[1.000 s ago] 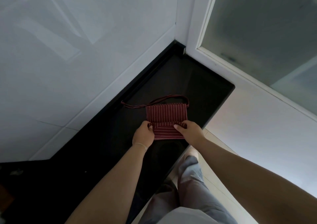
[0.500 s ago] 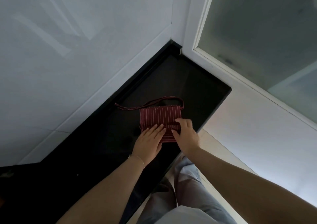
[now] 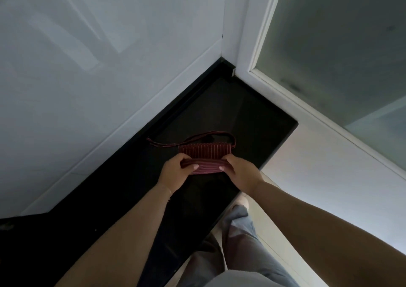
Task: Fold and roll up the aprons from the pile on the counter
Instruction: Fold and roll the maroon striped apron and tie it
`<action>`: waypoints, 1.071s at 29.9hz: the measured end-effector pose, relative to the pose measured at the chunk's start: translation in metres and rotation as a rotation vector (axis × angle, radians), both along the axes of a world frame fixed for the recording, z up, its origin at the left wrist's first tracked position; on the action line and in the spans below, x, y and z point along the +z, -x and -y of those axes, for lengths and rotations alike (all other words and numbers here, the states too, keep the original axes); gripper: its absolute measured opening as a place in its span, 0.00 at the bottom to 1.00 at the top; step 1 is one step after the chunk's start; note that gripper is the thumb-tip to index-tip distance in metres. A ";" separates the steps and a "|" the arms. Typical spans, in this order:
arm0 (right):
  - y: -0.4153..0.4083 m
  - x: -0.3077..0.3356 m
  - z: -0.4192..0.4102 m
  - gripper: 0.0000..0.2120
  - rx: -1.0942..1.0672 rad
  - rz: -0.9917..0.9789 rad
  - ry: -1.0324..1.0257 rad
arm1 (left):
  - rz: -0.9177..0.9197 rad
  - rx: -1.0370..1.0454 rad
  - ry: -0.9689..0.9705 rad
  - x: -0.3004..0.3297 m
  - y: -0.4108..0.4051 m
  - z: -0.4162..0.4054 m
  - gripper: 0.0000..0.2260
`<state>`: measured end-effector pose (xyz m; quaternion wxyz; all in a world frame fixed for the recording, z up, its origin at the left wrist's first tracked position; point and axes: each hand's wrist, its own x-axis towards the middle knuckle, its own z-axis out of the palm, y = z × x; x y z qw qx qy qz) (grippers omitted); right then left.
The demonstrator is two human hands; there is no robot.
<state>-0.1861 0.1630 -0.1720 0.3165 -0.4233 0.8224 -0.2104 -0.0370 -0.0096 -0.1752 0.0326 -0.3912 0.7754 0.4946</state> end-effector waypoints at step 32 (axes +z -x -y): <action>-0.002 0.003 0.026 0.09 -0.075 0.029 -0.301 | 0.391 -0.678 0.498 0.004 0.038 -0.031 0.42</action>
